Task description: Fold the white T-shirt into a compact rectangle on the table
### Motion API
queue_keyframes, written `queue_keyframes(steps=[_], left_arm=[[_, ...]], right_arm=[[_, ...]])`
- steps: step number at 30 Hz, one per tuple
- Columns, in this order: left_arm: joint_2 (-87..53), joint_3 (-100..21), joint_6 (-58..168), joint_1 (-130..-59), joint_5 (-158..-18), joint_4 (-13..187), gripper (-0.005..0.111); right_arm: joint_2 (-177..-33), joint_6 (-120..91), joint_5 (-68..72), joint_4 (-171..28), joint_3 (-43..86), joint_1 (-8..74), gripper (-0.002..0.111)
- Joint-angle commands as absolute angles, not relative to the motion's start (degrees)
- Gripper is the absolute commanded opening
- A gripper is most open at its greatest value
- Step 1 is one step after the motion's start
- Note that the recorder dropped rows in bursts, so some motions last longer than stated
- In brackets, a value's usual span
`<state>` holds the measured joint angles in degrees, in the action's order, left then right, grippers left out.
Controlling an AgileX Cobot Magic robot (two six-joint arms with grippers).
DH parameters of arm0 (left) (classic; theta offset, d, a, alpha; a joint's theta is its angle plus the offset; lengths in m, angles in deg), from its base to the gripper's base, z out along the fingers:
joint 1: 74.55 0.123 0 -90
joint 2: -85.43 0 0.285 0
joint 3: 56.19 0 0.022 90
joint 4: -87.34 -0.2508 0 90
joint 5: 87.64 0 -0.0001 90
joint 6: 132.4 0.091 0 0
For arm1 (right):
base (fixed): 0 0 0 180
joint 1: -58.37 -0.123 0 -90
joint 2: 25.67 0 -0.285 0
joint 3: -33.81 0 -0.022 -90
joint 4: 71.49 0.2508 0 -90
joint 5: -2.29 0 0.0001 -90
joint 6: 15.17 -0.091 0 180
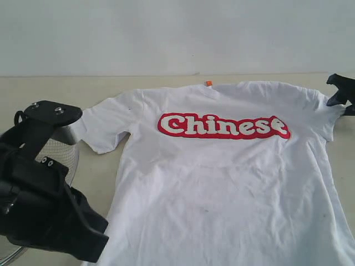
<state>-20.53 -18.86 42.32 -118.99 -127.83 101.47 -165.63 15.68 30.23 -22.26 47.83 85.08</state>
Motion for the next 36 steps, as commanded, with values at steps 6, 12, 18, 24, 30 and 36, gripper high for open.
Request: queue_keyframes(steps=[6,12,18,24,30,36], left_arm=[[-20.8,-19.2,42.4,-119.1,-128.1,101.8,0.005],[-20.8,-19.2,42.4,-119.1,-128.1,101.8,0.005],[-20.8,-19.2,42.4,-119.1,-128.1,101.8,0.005],[-20.8,-19.2,42.4,-119.1,-128.1,101.8,0.005],[-20.8,-19.2,42.7,-119.1,-128.1,101.8,0.005],[-20.8,-19.2,42.8,-119.1,-128.0,101.8,0.005]], right_arm=[[-165.9,14.4,32.7,-23.9,48.1,85.2,0.0],[-163.4,13.8,32.8,-23.9,48.1,85.2,0.0],[-160.5,14.6,34.8,-23.8,48.1,85.2,0.0],[-159.7,15.4,38.4,-23.4,48.1,85.2,0.0],[-158.1,19.8,42.6,-19.5,48.1,85.2,0.0],[-158.1,21.2,45.1,-17.5,48.0,83.1,0.0]])
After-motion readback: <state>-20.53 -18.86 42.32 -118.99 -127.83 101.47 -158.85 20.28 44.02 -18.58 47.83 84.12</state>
